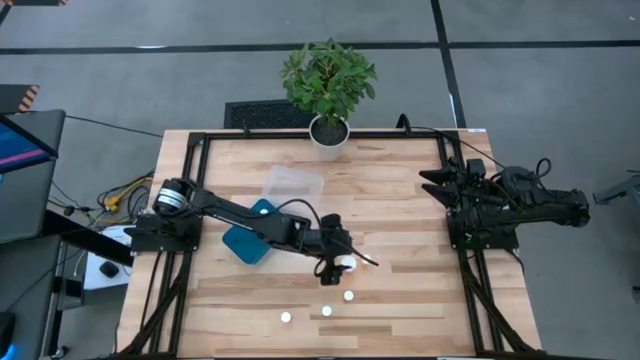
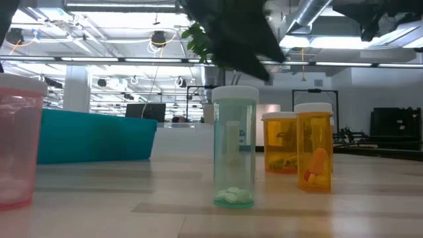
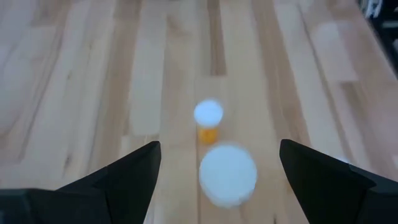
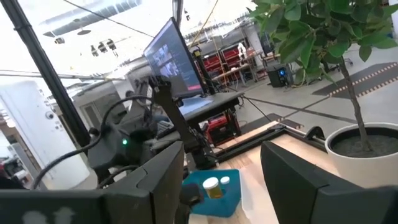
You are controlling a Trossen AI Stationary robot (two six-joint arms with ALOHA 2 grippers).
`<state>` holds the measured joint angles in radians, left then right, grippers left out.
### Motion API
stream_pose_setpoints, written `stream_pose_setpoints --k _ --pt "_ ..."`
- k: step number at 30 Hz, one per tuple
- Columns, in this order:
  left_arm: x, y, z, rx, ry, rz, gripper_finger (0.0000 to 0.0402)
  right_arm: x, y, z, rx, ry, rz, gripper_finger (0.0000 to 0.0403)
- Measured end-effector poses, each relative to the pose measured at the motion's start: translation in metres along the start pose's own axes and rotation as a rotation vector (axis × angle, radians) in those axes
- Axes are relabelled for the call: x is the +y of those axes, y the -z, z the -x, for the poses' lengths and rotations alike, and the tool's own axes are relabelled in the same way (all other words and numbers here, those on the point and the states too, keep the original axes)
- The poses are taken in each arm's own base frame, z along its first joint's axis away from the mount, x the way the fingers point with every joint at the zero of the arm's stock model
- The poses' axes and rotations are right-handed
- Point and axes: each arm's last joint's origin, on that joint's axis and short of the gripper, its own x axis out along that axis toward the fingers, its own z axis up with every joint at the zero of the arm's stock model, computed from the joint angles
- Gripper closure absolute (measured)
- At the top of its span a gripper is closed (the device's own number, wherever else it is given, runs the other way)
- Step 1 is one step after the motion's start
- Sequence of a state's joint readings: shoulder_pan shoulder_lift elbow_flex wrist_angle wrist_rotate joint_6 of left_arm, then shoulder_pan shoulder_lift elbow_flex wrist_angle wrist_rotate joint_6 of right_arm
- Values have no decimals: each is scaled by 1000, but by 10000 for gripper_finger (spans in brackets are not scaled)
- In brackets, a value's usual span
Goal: Pick and place medicine bottles into bin by pill shape (circle, oval)
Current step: Put the orange pill bottle into the blue bin
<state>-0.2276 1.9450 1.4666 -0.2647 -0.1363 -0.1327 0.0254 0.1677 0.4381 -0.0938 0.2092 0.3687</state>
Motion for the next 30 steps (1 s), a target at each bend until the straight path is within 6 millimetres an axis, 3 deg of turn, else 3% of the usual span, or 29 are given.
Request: stream_pose_setpoints --k 6,30 --pt "7 0 -13 -19 58 17 79 0 0 0 2 0 0 179" --pt "-2 1 -13 -31 77 -73 58 0 0 0 5 1 -15 179"
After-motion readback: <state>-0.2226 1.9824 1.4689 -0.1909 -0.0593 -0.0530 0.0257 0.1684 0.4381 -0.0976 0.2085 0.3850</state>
